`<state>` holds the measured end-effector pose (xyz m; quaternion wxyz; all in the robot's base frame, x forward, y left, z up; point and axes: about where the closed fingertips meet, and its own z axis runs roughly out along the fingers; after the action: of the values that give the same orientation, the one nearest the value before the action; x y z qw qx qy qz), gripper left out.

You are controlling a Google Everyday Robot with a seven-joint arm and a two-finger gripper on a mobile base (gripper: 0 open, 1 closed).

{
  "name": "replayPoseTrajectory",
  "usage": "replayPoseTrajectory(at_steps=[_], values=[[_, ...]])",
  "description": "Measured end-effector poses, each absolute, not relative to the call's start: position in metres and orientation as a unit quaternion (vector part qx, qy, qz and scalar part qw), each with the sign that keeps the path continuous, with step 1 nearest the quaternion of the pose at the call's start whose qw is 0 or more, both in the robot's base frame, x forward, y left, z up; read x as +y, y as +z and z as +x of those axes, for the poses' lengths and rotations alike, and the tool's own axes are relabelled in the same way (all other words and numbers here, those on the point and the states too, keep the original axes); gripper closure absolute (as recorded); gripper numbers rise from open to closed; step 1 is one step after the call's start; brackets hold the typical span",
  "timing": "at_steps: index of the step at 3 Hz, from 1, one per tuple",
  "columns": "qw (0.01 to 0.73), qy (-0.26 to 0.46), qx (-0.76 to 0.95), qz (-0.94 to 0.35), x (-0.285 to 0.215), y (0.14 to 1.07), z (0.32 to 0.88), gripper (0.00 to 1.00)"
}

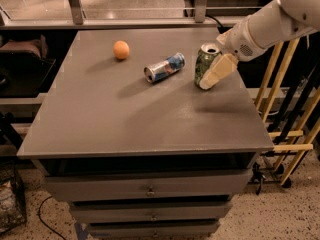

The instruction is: Pick green can

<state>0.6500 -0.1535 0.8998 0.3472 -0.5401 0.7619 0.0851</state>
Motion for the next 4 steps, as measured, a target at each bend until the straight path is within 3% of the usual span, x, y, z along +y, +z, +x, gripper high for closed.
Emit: replayPoseTrajectory(at_steps=[1,2,4], values=[[0.350,0.084,0.766,-0.532,-0.154,0.886,0.667,0.00],[0.359,0.079,0.767,-0.526,-0.151,0.881,0.679,0.16],[0.381,0.070,0.762,-0.519,-0.144,0.883,0.691,0.62]])
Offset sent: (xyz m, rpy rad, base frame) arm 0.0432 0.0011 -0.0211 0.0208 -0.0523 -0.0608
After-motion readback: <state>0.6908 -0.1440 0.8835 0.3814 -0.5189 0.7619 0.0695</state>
